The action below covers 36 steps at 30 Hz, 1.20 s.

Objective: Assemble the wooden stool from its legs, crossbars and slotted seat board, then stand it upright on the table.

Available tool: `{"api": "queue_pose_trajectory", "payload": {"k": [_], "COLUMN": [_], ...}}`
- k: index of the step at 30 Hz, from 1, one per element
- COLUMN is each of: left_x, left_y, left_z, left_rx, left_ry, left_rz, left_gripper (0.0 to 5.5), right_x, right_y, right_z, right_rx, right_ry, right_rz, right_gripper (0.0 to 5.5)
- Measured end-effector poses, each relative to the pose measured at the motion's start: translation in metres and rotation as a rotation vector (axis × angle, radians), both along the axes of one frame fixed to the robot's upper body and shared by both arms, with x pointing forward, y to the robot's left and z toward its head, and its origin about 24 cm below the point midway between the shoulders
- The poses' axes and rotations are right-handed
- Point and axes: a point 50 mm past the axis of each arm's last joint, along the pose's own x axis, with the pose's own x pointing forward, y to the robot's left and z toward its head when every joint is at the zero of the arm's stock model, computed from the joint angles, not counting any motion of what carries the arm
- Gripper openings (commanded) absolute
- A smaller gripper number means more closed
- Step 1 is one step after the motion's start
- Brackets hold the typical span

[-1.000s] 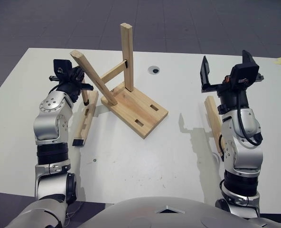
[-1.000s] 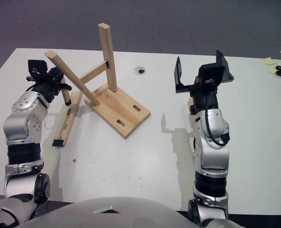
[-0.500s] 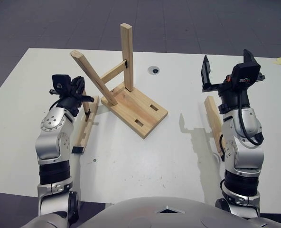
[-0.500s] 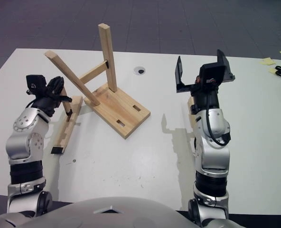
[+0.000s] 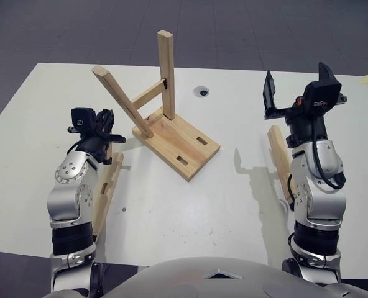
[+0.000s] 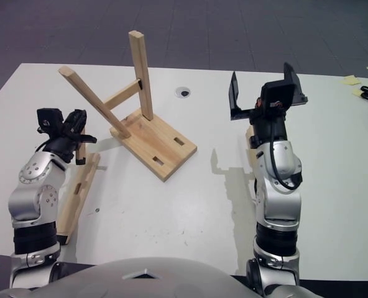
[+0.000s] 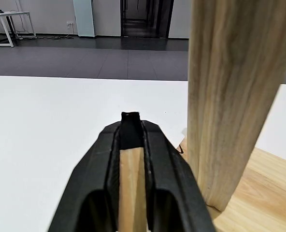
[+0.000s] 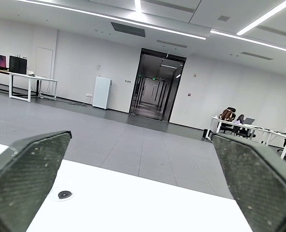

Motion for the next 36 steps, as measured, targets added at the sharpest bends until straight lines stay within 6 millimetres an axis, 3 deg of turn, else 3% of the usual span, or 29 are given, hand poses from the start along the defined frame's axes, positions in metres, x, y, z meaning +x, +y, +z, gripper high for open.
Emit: {"api": "queue_pose_trajectory", "payload": {"k": [5,10,14,19,25,32,36], "left_x": [0.009,0.015,-0.001,-0.035,-0.061,-0.068,-0.067], "left_y": [0.002,0.028,0.037,0.027,0.017,0.028,0.024], "left_z": [0.005,0.058,0.072,0.034,0.004,0.004,0.001], "left_rx": [-0.005,-0.072,-0.092,-0.087,-0.032,0.126,0.143], "left_ry": [-0.018,-0.085,0.066,0.4,0.603,0.66,0.665], "left_rz": [0.006,0.009,-0.133,-0.273,-0.273,-0.208,-0.236], "left_gripper": [0.43,0.43,0.43,0.43,0.43,0.43,0.43], "right_x": [0.001,0.001,-0.001,-0.004,-0.005,-0.006,-0.007], "right_y": [0.0,-0.004,-0.007,-0.009,-0.009,-0.01,-0.01], "right_z": [0.0,0.001,-0.002,-0.004,-0.003,-0.003,-0.003], "right_rx": [0.001,0.005,0.006,0.007,0.006,0.006,0.006], "right_ry": [0.0,-0.001,0.01,0.016,0.009,0.007,0.008], "right_rz": [0.004,-0.009,-0.024,-0.034,-0.039,-0.048,-0.05], "right_gripper": [5.4,5.4,5.4,5.4,5.4,5.4,5.4]}}
